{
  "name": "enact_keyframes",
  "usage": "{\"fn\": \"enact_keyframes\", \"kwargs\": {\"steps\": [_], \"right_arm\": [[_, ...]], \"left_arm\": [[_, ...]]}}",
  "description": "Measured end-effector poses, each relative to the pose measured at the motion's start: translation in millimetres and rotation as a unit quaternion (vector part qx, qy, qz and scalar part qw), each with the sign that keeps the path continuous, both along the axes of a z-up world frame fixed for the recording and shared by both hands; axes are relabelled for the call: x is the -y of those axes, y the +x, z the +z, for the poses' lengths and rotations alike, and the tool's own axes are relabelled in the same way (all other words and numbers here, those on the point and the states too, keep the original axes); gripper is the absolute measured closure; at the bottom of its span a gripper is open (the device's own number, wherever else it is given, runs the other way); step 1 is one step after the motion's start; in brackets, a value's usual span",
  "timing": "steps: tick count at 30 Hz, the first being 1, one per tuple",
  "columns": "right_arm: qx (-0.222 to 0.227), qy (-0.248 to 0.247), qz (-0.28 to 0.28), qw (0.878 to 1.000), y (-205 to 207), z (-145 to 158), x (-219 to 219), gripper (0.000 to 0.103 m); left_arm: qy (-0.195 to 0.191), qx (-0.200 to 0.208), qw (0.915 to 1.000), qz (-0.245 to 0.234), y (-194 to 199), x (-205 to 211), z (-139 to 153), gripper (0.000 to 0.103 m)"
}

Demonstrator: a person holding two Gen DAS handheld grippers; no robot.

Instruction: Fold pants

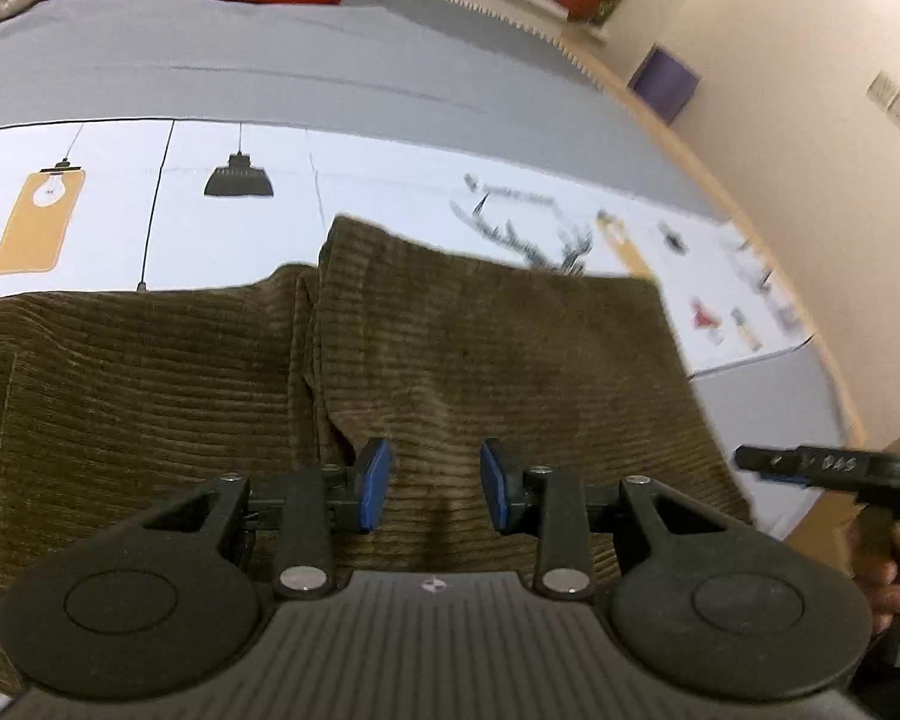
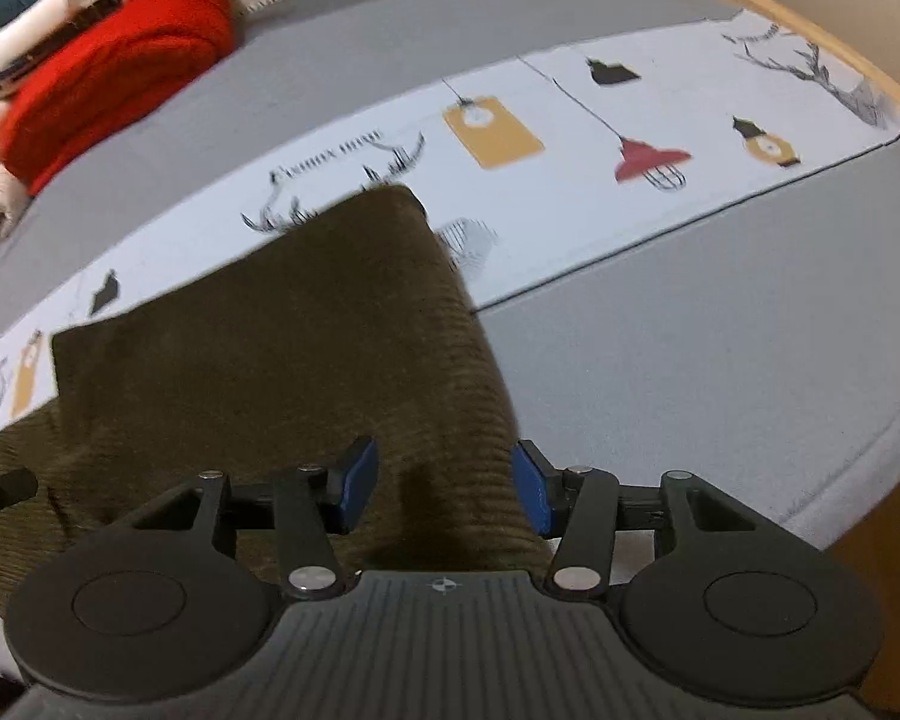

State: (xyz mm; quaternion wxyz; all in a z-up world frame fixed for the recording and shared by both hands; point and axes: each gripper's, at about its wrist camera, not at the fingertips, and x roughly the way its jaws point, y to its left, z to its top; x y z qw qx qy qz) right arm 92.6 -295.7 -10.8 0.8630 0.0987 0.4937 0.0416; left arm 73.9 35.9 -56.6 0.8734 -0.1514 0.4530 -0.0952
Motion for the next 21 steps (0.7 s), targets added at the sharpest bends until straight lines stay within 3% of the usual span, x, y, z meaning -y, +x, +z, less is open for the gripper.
{"fn": "enact_keyframes", "kwargs": {"steps": [5, 8, 9, 12, 15, 21], "right_arm": [[-0.023, -0.037, -0.010, 0.999, 5.6, -19.2, -2.1, 0.040], [-0.046, -0.022, -0.015, 0.999, 6.0, -28.6, 0.3, 0.037], [-0.051, -0.018, -0.016, 0.998, 5.0, -30.6, 0.6, 0.037], [-0.061, -0.012, -0.020, 0.998, 4.5, -35.7, -0.5, 0.037], [-0.069, -0.004, -0.022, 0.997, 4.9, -39.5, -2.3, 0.037], [-0.065, -0.011, -0.011, 0.998, 4.0, -42.1, -6.9, 0.039]], "left_arm": [[0.040, -0.021, 0.9988, -0.022, 4.1, 13.8, -16.5, 0.066], [0.127, -0.057, 0.9901, -0.022, 8.7, 18.6, -39.0, 0.066], [0.149, -0.072, 0.9860, -0.018, 10.4, 18.8, -47.1, 0.056], [0.137, -0.077, 0.9876, 0.000, 12.4, 13.6, -48.6, 0.054], [0.151, -0.056, 0.9870, 0.000, 7.8, 13.7, -39.9, 0.055], [0.130, -0.026, 0.9911, 0.003, 0.6, 8.4, -24.7, 0.053]]}}
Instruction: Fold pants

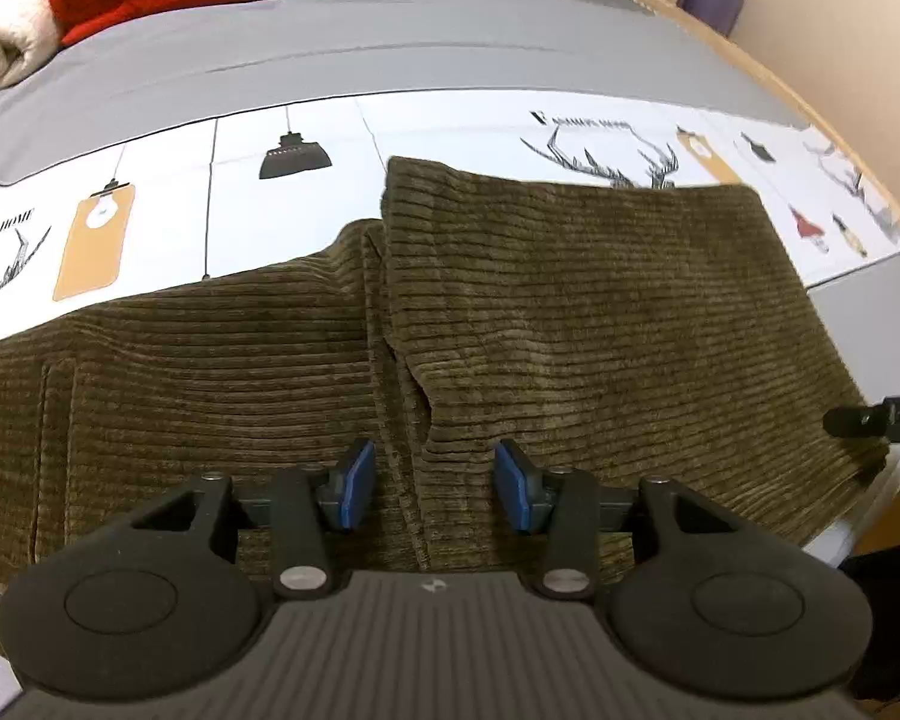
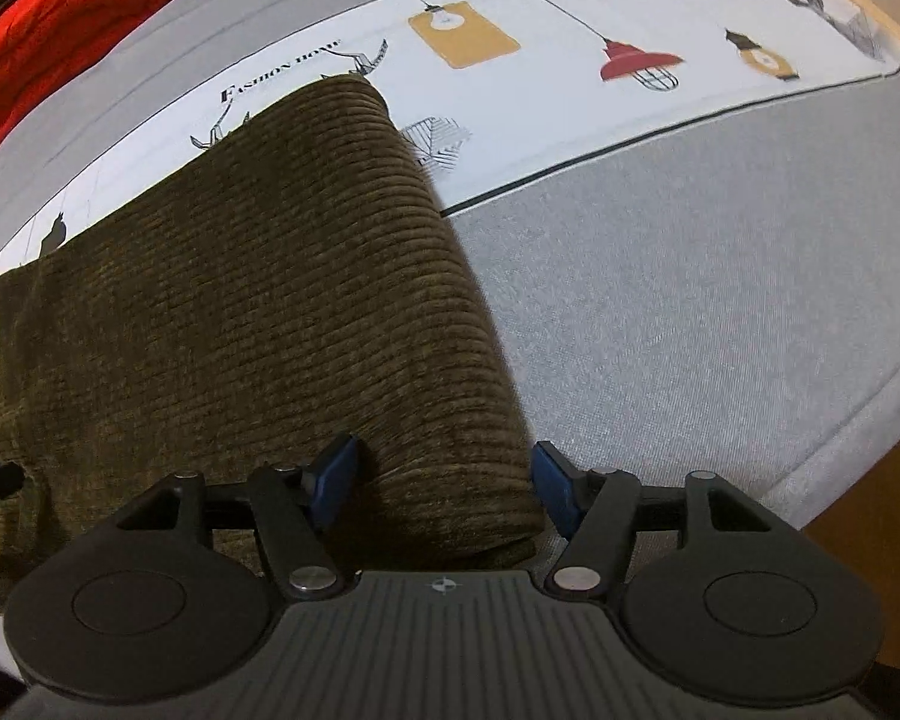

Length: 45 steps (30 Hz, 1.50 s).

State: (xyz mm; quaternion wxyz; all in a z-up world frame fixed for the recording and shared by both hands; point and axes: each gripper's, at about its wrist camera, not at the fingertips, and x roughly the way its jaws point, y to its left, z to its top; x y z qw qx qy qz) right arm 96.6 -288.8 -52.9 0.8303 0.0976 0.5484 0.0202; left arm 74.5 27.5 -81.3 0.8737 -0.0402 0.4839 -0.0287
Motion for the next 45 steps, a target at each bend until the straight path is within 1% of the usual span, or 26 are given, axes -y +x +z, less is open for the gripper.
{"fn": "enact_keyframes", "kwargs": {"steps": [3, 5, 8, 10, 12, 14, 15, 16, 17, 18, 19, 21, 23, 24, 25, 26, 29, 31, 34, 38, 41, 44, 45], "right_arm": [[0.007, -0.001, 0.000, 1.000, -2.5, 1.4, 0.3, 0.047], [0.016, 0.002, 0.004, 1.000, -4.5, 3.5, 0.3, 0.062], [0.032, 0.011, 0.013, 0.999, -7.9, 9.0, -0.7, 0.074], [0.054, 0.016, 0.018, 0.998, -12.5, 17.1, -2.9, 0.077], [0.088, 0.018, 0.035, 0.995, -19.4, 30.0, -7.5, 0.078], [0.126, 0.020, 0.056, 0.990, -28.2, 44.6, -13.5, 0.079], [0.145, 0.022, 0.069, 0.987, -33.1, 51.6, -17.1, 0.079], [0.169, 0.019, 0.089, 0.981, -39.3, 59.2, -22.3, 0.079], [0.191, 0.013, 0.109, 0.975, -45.5, 66.0, -28.4, 0.079], [0.218, -0.001, 0.136, 0.966, -54.2, 73.2, -37.8, 0.079], [0.245, -0.014, 0.162, 0.956, -63.7, 79.0, -47.6, 0.080], [0.287, -0.021, 0.211, 0.934, -82.0, 86.7, -65.4, 0.080], [0.317, -0.034, 0.259, 0.912, -99.5, 88.7, -85.5, 0.080], [0.327, -0.044, 0.285, 0.900, -108.1, 86.9, -96.3, 0.080], [0.331, -0.052, 0.305, 0.892, -114.1, 84.3, -104.8, 0.080], [0.333, -0.061, 0.324, 0.883, -120.0, 79.9, -114.0, 0.080], [0.333, -0.069, 0.359, 0.869, -127.5, 71.6, -128.1, 0.080], [0.341, -0.074, 0.377, 0.858, -130.6, 69.6, -132.8, 0.080], [0.348, -0.082, 0.397, 0.845, -135.3, 68.1, -138.2, 0.080], [0.354, -0.077, 0.412, 0.836, -138.4, 69.8, -139.5, 0.080], [0.355, -0.075, 0.414, 0.835, -136.9, 69.1, -139.5, 0.080], [0.355, -0.071, 0.413, 0.836, -135.1, 70.6, -140.2, 0.080], [0.355, -0.070, 0.413, 0.836, -139.3, 71.8, -140.9, 0.080]], "left_arm": [[-0.013, 0.005, 0.9998, 0.012, -2.0, -6.4, 4.7, 0.053], [-0.025, 0.012, 0.9994, 0.020, -4.6, -11.9, 10.6, 0.053], [-0.037, 0.022, 0.9987, 0.027, -7.5, -16.9, 15.0, 0.053], [-0.049, 0.027, 0.9980, 0.029, -8.6, -18.3, 17.2, 0.053], [-0.065, 0.033, 0.9969, 0.029, -10.1, -18.0, 20.1, 0.052], [-0.099, 0.037, 0.9941, 0.026, -11.8, -19.3, 22.9, 0.050], [-0.126, 0.037, 0.9911, 0.023, -11.8, -20.4, 23.6, 0.046], [-0.168, 0.036, 0.9850, 0.021, -11.8, -23.0, 24.3, 0.045], [-0.211, 0.035, 0.9767, 0.017, -11.6, -25.6, 25.5, 0.041], [-0.254, 0.039, 0.9663, 0.011, -11.7, -26.9, 27.8, 0.036], [-0.281, 0.046, 0.9585, 0.004, -12.4, -26.8, 30.7, 0.029], [-0.319, 0.064, 0.9456, -0.015, -14.0, -23.2, 38.6, 0.019], [-0.343, 0.077, 0.9355, -0.033, -14.8, -18.0, 45.0, 0.018], [-0.349, 0.080, 0.9328, -0.040, -14.5, -14.6, 46.9, 0.017], [-0.349, 0.082, 0.9324, -0.045, -13.6, -9.9, 47.9, 0.017], [-0.342, 0.079, 0.9350, -0.049, -12.5, -4.7, 47.7, 0.017], [-0.312, 0.064, 0.9464, -0.053, -8.3, 8.8, 42.4, 0.017], [-0.306, 0.056, 0.9484, -0.061, -6.4, 15.8, 40.6, 0.017], [-0.296, 0.058, 0.9507, -0.071, -3.7, 24.6, 39.5, 0.017], [-0.277, 0.059, 0.9567, -0.066, -0.6, 26.5, 37.7, 0.018], [-0.273, 0.058, 0.9580, -0.065, -0.7, 24.9, 35.8, 0.022], [-0.260, 0.068, 0.9603, -0.076, -3.8, 26.0, 38.4, 0.030], [-0.257, 0.070, 0.9607, -0.078, -4.5, 27.5, 39.1, 0.037]]}}
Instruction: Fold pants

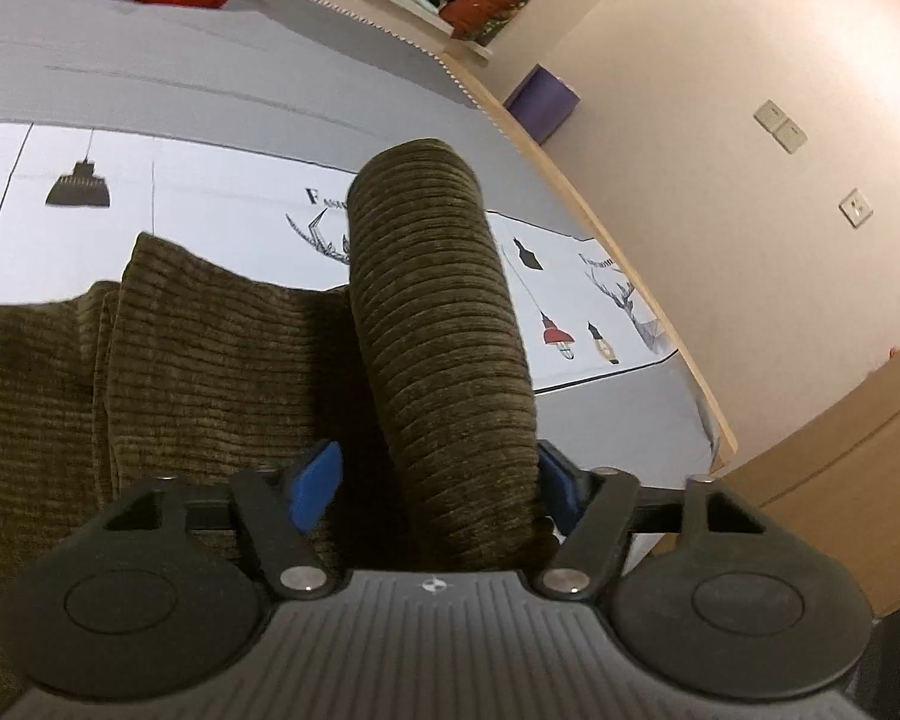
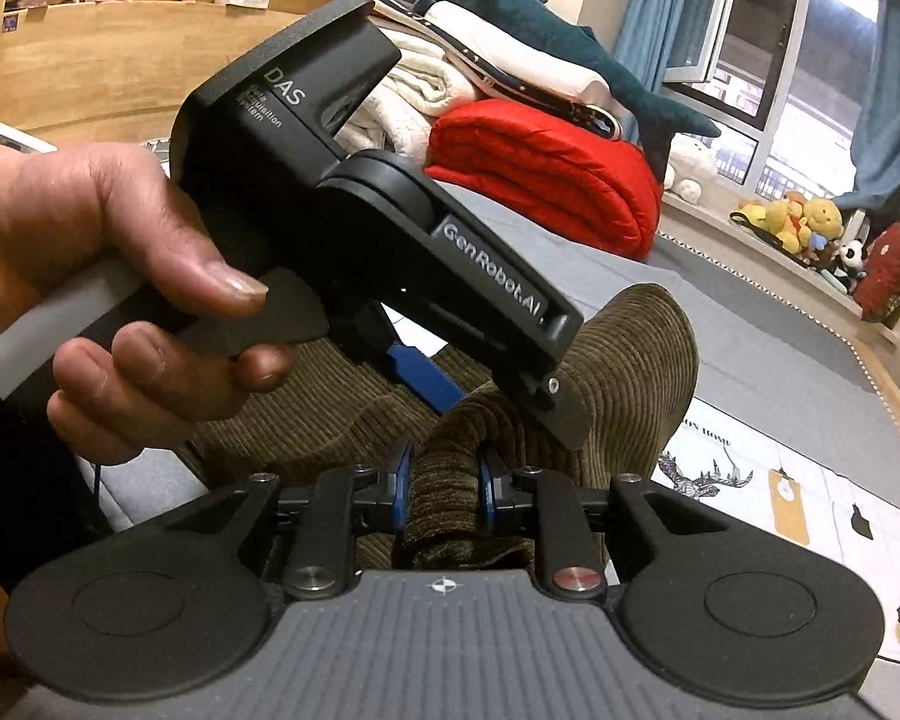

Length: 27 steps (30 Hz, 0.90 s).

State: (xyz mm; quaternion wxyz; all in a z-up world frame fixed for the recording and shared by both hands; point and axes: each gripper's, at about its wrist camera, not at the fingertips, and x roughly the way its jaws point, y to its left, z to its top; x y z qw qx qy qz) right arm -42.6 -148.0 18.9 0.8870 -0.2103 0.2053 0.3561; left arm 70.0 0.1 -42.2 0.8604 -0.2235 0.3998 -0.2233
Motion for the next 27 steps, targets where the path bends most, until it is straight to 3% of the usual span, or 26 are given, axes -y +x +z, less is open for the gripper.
{"fn": "enact_keyframes", "kwargs": {"steps": [4, 7, 12, 17, 21, 24, 27], "right_arm": [[-0.001, -0.001, 0.004, 1.000, 0.0, -1.8, 3.2, 0.080], [0.003, -0.010, 0.006, 1.000, -1.3, -4.0, 0.5, 0.080], [-0.009, -0.010, 0.005, 1.000, 2.5, -3.0, -4.2, 0.076], [-0.075, 0.069, 0.007, 0.995, 17.2, 14.1, 2.0, 0.054], [-0.130, 0.171, -0.034, 0.976, 42.6, 29.2, 18.9, 0.046], [-0.166, 0.187, -0.094, 0.964, 65.4, 25.0, 22.1, 0.041], [-0.233, 0.176, -0.146, 0.945, 91.8, 7.3, 15.9, 0.039]], "left_arm": [[0.005, 0.002, 0.9999, -0.014, -1.7, 3.7, 2.1, 0.068], [0.024, 0.006, 0.9995, -0.018, -2.6, 5.0, 2.4, 0.080], [0.055, 0.008, 0.9984, -0.011, -4.1, 0.8, 2.6, 0.085], [0.058, -0.009, 0.9980, 0.023, -7.0, -27.8, 3.4, 0.086], [0.049, -0.023, 0.9967, 0.061, -16.2, -69.0, 3.6, 0.086], [0.047, -0.024, 0.9947, 0.089, -29.1, -101.1, 7.1, 0.086], [0.042, -0.019, 0.9922, 0.116, -43.7, -139.6, 13.8, 0.086]]}}
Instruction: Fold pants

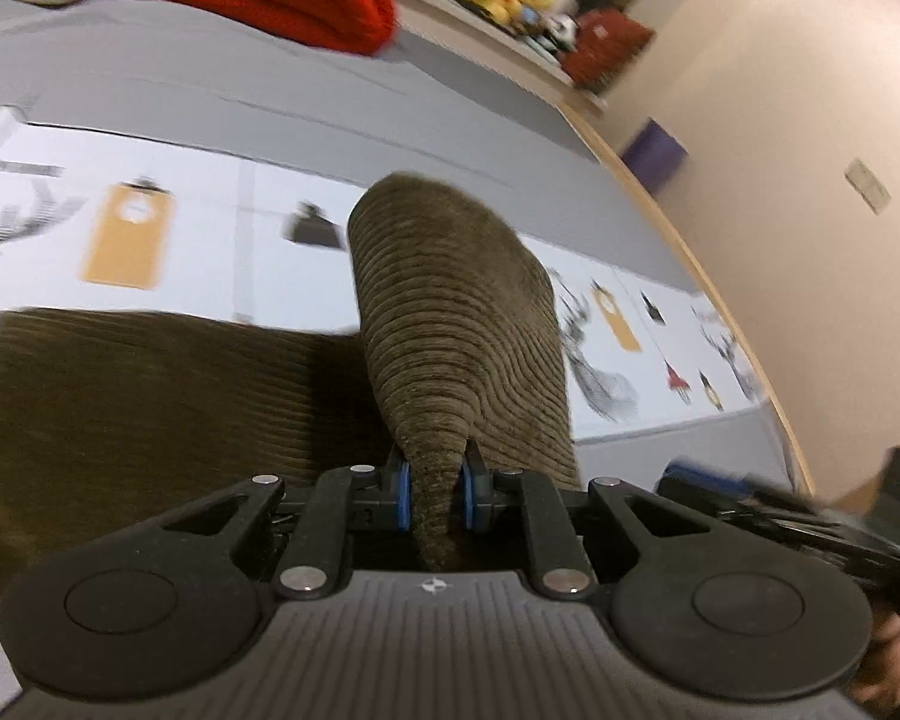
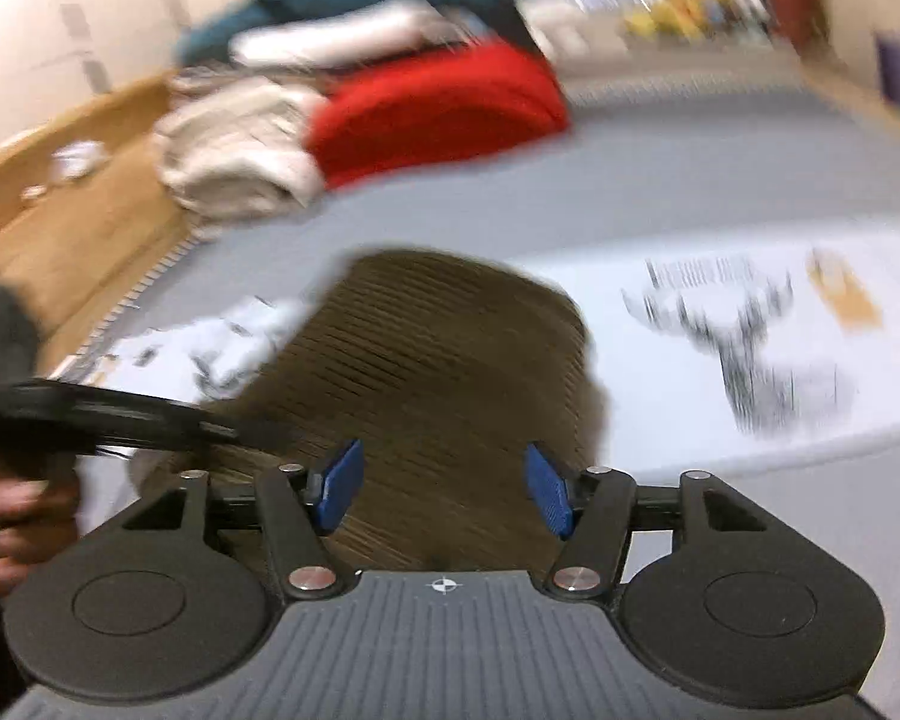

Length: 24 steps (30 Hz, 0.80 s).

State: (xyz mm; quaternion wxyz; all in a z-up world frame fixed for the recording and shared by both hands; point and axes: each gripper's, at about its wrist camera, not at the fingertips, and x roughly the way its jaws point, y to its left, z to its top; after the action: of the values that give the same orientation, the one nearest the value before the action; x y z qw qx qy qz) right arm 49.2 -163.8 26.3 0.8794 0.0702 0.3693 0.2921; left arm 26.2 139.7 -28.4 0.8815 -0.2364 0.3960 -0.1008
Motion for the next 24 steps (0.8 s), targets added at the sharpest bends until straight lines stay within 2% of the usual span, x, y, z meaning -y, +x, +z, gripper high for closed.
{"fn": "enact_keyframes", "kwargs": {"steps": [2, 5, 9, 12, 14, 16, 17, 19, 21, 24], "right_arm": [[-0.054, 0.005, -0.024, 0.998, 15.5, -14.6, -4.2, 0.039], [-0.106, 0.023, -0.049, 0.993, 31.9, -31.9, -16.0, 0.039], [-0.139, 0.024, -0.042, 0.989, 36.6, -47.1, -38.5, 0.039], [-0.155, 0.023, -0.017, 0.987, 37.4, -54.0, -54.7, 0.037], [-0.157, 0.018, 0.003, 0.987, 37.3, -57.1, -67.3, 0.034], [-0.161, 0.014, 0.020, 0.987, 37.4, -58.3, -79.3, 0.030], [-0.164, 0.014, 0.024, 0.986, 37.9, -59.5, -83.3, 0.028], [-0.172, 0.017, 0.029, 0.985, 40.8, -61.5, -90.1, 0.027], [-0.180, 0.021, 0.031, 0.983, 43.0, -64.5, -95.2, 0.026], [-0.195, 0.020, 0.032, 0.980, 46.7, -71.7, -101.7, 0.021]], "left_arm": [[-0.005, 0.007, 0.9997, 0.024, -13.0, -30.4, 5.2, 0.087], [-0.004, 0.002, 0.9972, 0.075, -35.3, -78.2, 7.6, 0.087], [0.001, -0.034, 0.9875, 0.154, -61.4, -136.6, -1.6, 0.087], [0.016, -0.075, 0.9774, 0.197, -70.4, -163.4, -14.4, 0.081], [0.018, -0.093, 0.9732, 0.209, -71.0, -171.2, -22.0, 0.070], [0.004, -0.099, 0.9695, 0.224, -68.8, -174.9, -24.4, 0.041], [-0.006, -0.097, 0.9696, 0.225, -67.5, -176.5, -25.3, 0.037], [-0.017, -0.099, 0.9696, 0.223, -62.1, -177.9, -27.2, 0.020], [-0.013, -0.110, 0.9710, 0.212, -50.1, -173.7, -31.7, 0.017], [0.015, -0.140, 0.9702, 0.198, -28.8, -156.7, -43.0, 0.015]]}}
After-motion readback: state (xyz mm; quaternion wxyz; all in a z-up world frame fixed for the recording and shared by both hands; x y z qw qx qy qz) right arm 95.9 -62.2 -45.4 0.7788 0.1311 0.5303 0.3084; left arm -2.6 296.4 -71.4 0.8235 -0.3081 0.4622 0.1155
